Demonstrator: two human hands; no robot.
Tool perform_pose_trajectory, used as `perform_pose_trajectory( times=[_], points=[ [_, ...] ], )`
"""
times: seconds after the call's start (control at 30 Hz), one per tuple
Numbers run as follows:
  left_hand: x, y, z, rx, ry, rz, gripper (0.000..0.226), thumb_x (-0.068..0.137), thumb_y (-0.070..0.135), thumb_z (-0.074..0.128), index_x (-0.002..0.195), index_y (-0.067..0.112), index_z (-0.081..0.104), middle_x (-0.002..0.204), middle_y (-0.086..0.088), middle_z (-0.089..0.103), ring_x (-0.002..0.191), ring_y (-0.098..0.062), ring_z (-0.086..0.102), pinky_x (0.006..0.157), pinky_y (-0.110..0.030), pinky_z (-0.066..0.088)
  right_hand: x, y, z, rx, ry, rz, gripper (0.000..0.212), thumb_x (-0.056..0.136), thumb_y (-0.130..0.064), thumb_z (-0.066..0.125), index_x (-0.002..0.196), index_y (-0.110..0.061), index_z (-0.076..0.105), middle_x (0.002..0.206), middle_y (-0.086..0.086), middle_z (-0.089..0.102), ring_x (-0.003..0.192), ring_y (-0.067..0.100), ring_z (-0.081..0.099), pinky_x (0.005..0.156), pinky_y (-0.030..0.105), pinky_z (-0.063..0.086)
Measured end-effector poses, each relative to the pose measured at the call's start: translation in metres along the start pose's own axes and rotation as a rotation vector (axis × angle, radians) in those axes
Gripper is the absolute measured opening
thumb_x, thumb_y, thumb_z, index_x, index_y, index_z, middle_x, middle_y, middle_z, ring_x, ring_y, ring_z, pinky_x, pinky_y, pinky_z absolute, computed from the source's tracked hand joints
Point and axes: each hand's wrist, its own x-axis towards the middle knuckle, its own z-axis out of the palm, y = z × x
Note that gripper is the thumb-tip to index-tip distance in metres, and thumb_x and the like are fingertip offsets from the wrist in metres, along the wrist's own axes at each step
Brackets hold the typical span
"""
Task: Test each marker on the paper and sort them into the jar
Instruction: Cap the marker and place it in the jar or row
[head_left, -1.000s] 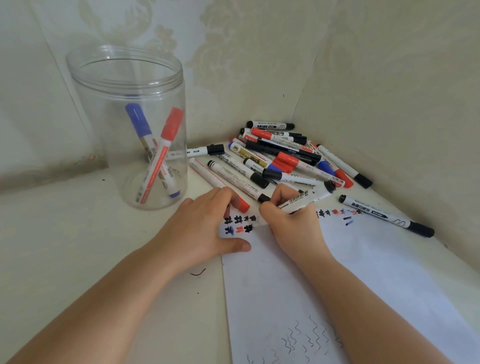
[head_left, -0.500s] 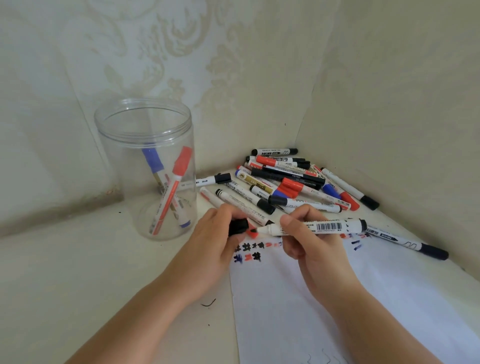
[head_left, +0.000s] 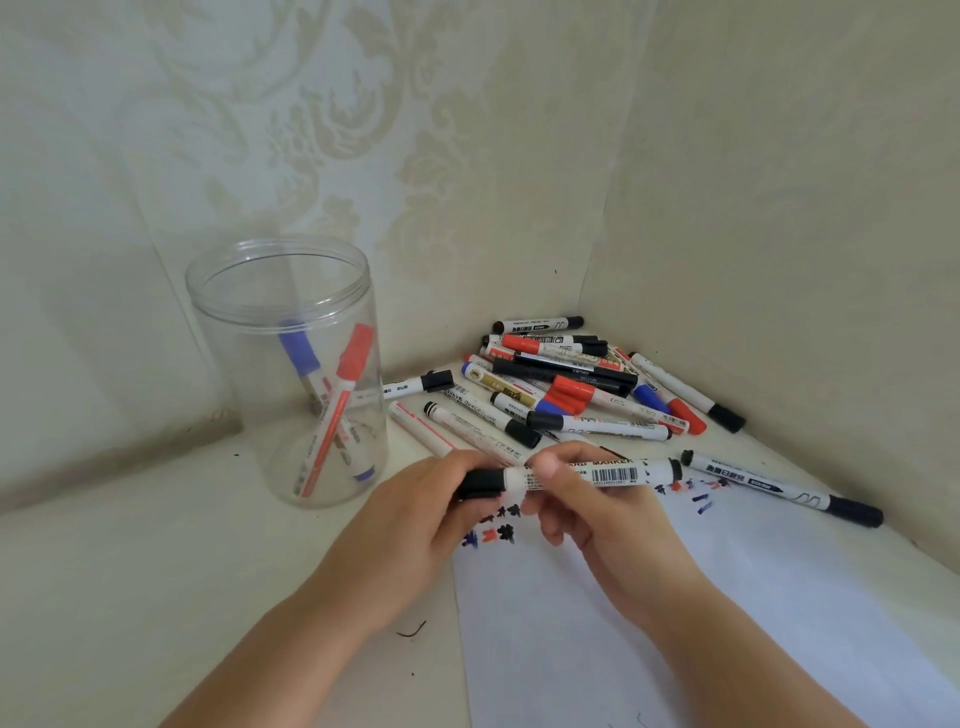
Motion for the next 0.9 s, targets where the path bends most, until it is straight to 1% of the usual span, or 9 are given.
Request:
perform_pose_trajectory(
  times=[0.1, 0.2, 0.33, 0.43, 0.53, 0.63, 0.73, 0.83, 0.9],
  points=[
    [-0.002, 0.004, -0.001, 0.157, -0.075, 0.049, 0.046, 0.085, 0.057, 0.026, 0.103, 0.021, 0.05, 0.084, 0.008, 0.056, 0.075, -0.01, 0.05, 0.065, -0.033, 0.043, -0.002, -0.002, 0.004, 0.036, 0.078, 0.006, 0.033, 0.076, -0.04, 0.058, 0.069, -0.008, 0.065, 0.048, 0.009, 0.052, 0.042, 0.015, 0.044, 0.042, 0.022, 0.037],
    [-0.007, 0.013, 0.0, 0.26, -0.103, 0.092, 0.061, 0.079, 0.063, 0.007, 0.1, 0.019, 0.045, 0.078, 0.008, 0.05, 0.069, -0.013, 0.046, 0.059, -0.03, 0.037, -0.004, -0.003, 0.011, 0.101, 0.151, 0.015, 0.028, 0.077, -0.032, 0.057, 0.057, -0.013, 0.056, 0.039, 0.003, 0.036, 0.037, 0.014, 0.03, 0.039, 0.021, 0.025],
    [-0.009, 0.023, 0.003, 0.274, -0.112, 0.087, 0.061, 0.079, 0.061, 0.005, 0.099, 0.018, 0.043, 0.073, 0.011, 0.041, 0.066, -0.012, 0.042, 0.058, -0.029, 0.03, -0.006, -0.002, 0.015, 0.189, 0.2, 0.02, 0.035, 0.089, -0.015, 0.049, 0.054, -0.01, 0.049, 0.038, 0.002, 0.033, 0.035, 0.014, 0.027, 0.047, 0.032, 0.016],
    [-0.01, 0.028, 0.004, 0.215, -0.09, 0.077, 0.051, 0.081, 0.058, 0.012, 0.1, 0.021, 0.042, 0.072, 0.013, 0.041, 0.066, -0.007, 0.042, 0.058, -0.026, 0.034, -0.005, -0.003, 0.014, 0.186, 0.177, 0.009, 0.031, 0.085, -0.018, 0.052, 0.055, -0.008, 0.05, 0.039, 0.003, 0.032, 0.036, 0.014, 0.027, 0.049, 0.034, 0.015],
    [-0.005, 0.039, -0.004, -0.165, 0.067, 0.038, 0.028, 0.093, 0.046, 0.03, 0.105, 0.027, 0.047, 0.076, 0.013, 0.054, 0.069, -0.002, 0.052, 0.058, -0.013, 0.036, -0.002, -0.007, 0.011, 0.155, 0.066, 0.012, 0.033, 0.078, -0.04, 0.059, 0.068, -0.008, 0.062, 0.045, 0.003, 0.036, 0.042, 0.014, 0.03, 0.046, 0.026, 0.027],
    [0.001, 0.048, -0.027, -0.328, 0.337, 0.044, 0.012, 0.092, 0.032, 0.044, 0.104, 0.033, 0.046, 0.087, 0.015, 0.057, 0.068, 0.002, 0.055, 0.059, -0.006, 0.037, -0.002, -0.012, 0.009, 0.03, -0.036, 0.045, 0.058, 0.059, -0.07, 0.068, 0.082, -0.018, 0.069, 0.053, 0.002, 0.041, 0.047, 0.012, 0.034, 0.051, 0.024, 0.033],
    [0.004, 0.05, -0.069, -0.332, 0.745, 0.129, 0.014, 0.086, 0.027, 0.045, 0.096, 0.037, 0.046, 0.086, 0.021, 0.056, 0.068, 0.003, 0.051, 0.06, -0.008, 0.037, -0.001, -0.016, 0.006, -0.1, 0.112, 0.048, 0.066, 0.057, -0.061, 0.072, 0.101, -0.012, 0.066, 0.051, 0.0, 0.042, 0.046, 0.01, 0.033, 0.051, 0.025, 0.029],
    [0.006, 0.052, -0.115, -0.119, 1.071, 0.249, 0.011, 0.088, 0.015, 0.045, 0.094, 0.024, 0.045, 0.085, 0.028, 0.055, 0.073, 0.006, 0.051, 0.067, -0.006, 0.037, 0.0, -0.019, 0.01, -0.244, 0.199, 0.056, 0.039, 0.073, -0.046, 0.062, 0.09, -0.011, 0.066, 0.045, -0.002, 0.047, 0.04, 0.008, 0.034, 0.051, 0.025, 0.029],
    [0.01, 0.055, -0.138, -0.005, 1.131, 0.23, 0.012, 0.089, 0.018, 0.047, 0.098, 0.026, 0.045, 0.082, 0.026, 0.054, 0.07, 0.002, 0.049, 0.067, -0.01, 0.037, 0.0, -0.02, 0.017, -0.397, 0.231, 0.018, 0.024, 0.082, -0.042, 0.059, 0.082, -0.019, 0.067, 0.045, -0.004, 0.052, 0.037, 0.003, 0.039, 0.052, 0.024, 0.032]
  ],
)
